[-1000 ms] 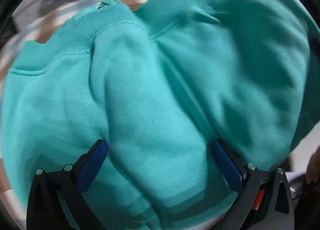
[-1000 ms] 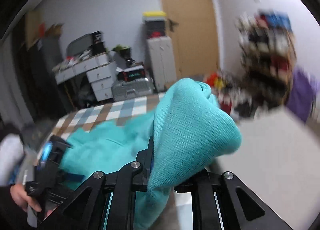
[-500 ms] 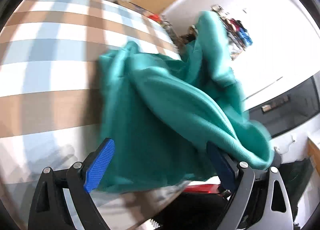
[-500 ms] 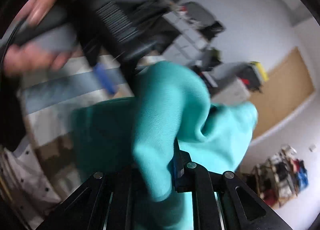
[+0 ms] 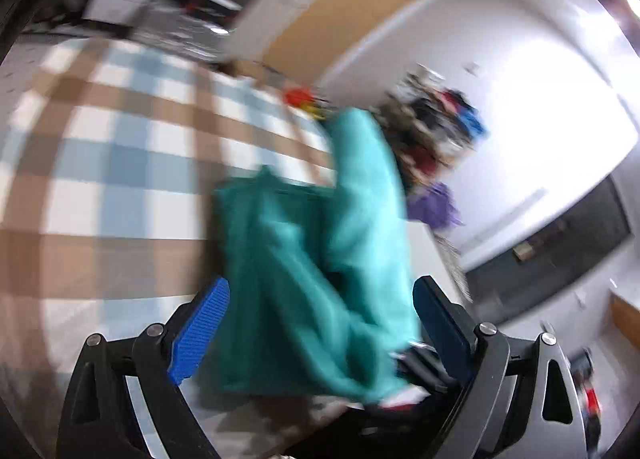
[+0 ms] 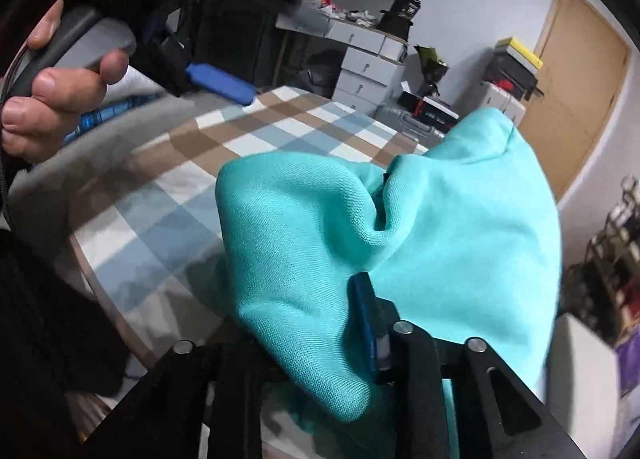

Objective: Fold large clothes

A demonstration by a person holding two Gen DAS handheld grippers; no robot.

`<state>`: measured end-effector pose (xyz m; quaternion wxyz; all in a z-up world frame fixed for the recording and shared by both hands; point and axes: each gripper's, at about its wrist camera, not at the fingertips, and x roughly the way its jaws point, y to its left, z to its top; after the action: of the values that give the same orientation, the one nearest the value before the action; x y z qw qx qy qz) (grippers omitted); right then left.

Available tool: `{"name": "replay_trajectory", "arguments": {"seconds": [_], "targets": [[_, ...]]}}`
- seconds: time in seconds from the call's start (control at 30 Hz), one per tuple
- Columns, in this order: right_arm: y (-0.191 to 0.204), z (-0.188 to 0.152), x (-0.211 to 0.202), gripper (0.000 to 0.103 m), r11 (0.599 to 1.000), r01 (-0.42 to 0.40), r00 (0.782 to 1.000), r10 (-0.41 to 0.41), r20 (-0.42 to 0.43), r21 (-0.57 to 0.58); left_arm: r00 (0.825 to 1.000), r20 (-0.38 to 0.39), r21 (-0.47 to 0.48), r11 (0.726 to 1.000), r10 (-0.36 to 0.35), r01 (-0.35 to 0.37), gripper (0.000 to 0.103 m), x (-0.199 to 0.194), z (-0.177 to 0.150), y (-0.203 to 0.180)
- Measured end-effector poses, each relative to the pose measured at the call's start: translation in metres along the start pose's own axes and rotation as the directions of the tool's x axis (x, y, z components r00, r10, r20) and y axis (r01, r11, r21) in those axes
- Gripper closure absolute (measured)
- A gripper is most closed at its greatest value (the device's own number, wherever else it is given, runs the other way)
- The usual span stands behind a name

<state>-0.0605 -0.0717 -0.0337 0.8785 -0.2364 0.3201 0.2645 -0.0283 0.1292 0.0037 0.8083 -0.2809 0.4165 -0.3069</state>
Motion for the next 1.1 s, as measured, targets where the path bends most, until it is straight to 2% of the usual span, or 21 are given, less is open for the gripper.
{"name": "replay_trajectory", "arguments": {"seconds": [0.03,0.07,0.13,0.23,0.3,0.4,0.5,0.6,0.63,0.67,0.7,0.73,0.77,0.8,0.83,0.87,0.9,1.0,1.07,1.1], "targets": [[-0.005,0.003,0.000,0.062,0.998,-0.041,0.999,0.041,0.008,0.040,0.998,-0.056,0.023,0.999,-0.040,0.042,0.012,0.015,-0.002,-0.007],[-0.012,0.000,-0.001,0.061,0.989,-0.105,0.994,0.103,0.029,0.106,0.994,-0.096,0.036,0.997,-0.058,0.062,0.012,0.027,-0.003,-0.012],[-0.026,-0.007,-0.001,0.061,0.956,-0.209,0.978,0.200,0.064,0.205,0.986,-0.158,0.057,0.997,-0.050,0.059,0.012,0.057,-0.003,-0.022],[-0.048,-0.011,-0.010,0.061,0.889,-0.331,0.944,0.309,0.118,0.318,0.970,-0.240,0.060,0.996,-0.047,0.063,0.012,0.092,-0.007,-0.020],[-0.065,-0.019,-0.012,0.060,0.836,-0.396,0.918,0.368,0.149,0.381,0.963,-0.259,0.028,0.996,-0.076,0.086,0.012,0.101,-0.009,-0.016],[-0.074,-0.024,-0.010,0.060,0.810,-0.422,0.905,0.397,0.149,0.407,0.958,-0.273,0.003,0.996,-0.085,0.089,0.012,0.106,-0.013,-0.009],[-0.076,-0.020,-0.007,0.058,0.795,-0.458,0.887,0.437,0.149,0.398,0.962,-0.273,0.035,0.999,-0.026,0.036,0.012,0.097,-0.017,-0.013],[-0.076,-0.016,-0.003,0.057,0.794,-0.469,0.881,0.454,0.136,0.388,0.961,-0.274,0.089,0.996,0.037,-0.013,0.012,0.097,-0.021,-0.017],[-0.079,-0.015,-0.003,0.055,0.772,-0.485,0.870,0.472,0.141,0.411,0.959,-0.274,0.101,0.994,0.070,-0.044,0.012,0.098,-0.022,-0.016],[-0.084,-0.015,-0.003,0.045,0.730,-0.517,0.849,0.503,0.162,0.447,0.955,-0.279,0.108,0.992,0.097,-0.069,0.012,0.103,-0.024,-0.012],[-0.095,-0.015,-0.003,0.043,0.645,-0.579,0.803,0.557,0.213,0.499,0.953,-0.277,0.109,0.989,0.124,-0.097,0.011,0.104,-0.024,-0.010],[-0.101,-0.018,-0.005,0.043,0.595,-0.610,0.775,0.584,0.240,0.523,0.956,-0.263,0.090,0.990,0.129,-0.109,0.012,0.103,-0.024,-0.005],[-0.107,-0.018,-0.010,0.042,0.582,-0.606,0.776,0.583,0.241,0.543,0.954,-0.264,0.080,0.989,0.145,-0.128,0.012,0.103,-0.025,0.000],[-0.112,-0.020,-0.018,0.039,0.588,-0.596,0.787,0.564,0.251,0.547,0.951,-0.269,0.078,0.988,0.149,-0.133,0.012,0.104,-0.026,0.002],[-0.118,-0.020,-0.027,0.033,0.608,-0.580,0.803,0.540,0.253,0.542,0.952,-0.265,0.083,0.987,0.152,-0.134,0.012,0.105,-0.027,0.002],[-0.122,-0.018,-0.032,0.031,0.627,-0.563,0.817,0.522,0.246,0.538,0.952,-0.259,0.093,0.985,0.162,-0.143,0.012,0.105,-0.027,-0.001],[-0.129,-0.015,-0.038,0.031,0.659,-0.526,0.844,0.484,0.233,0.537,0.951,-0.256,0.103,0.983,0.176,-0.154,0.012,0.107,-0.028,-0.004],[-0.157,0.000,-0.049,0.031,0.712,-0.444,0.895,0.388,0.222,0.544,0.943,-0.231,0.158,0.965,0.241,-0.208,0.012,0.110,-0.028,-0.017],[-0.185,0.014,-0.046,0.029,0.729,-0.356,0.934,0.282,0.217,0.585,0.930,-0.195,0.207,0.940,0.311,-0.271,0.012,0.111,-0.027,-0.030],[-0.196,0.023,-0.039,0.029,0.737,-0.312,0.950,0.251,0.186,0.599,0.923,-0.179,0.229,0.927,0.341,-0.298,0.012,0.108,-0.027,-0.036]]}}
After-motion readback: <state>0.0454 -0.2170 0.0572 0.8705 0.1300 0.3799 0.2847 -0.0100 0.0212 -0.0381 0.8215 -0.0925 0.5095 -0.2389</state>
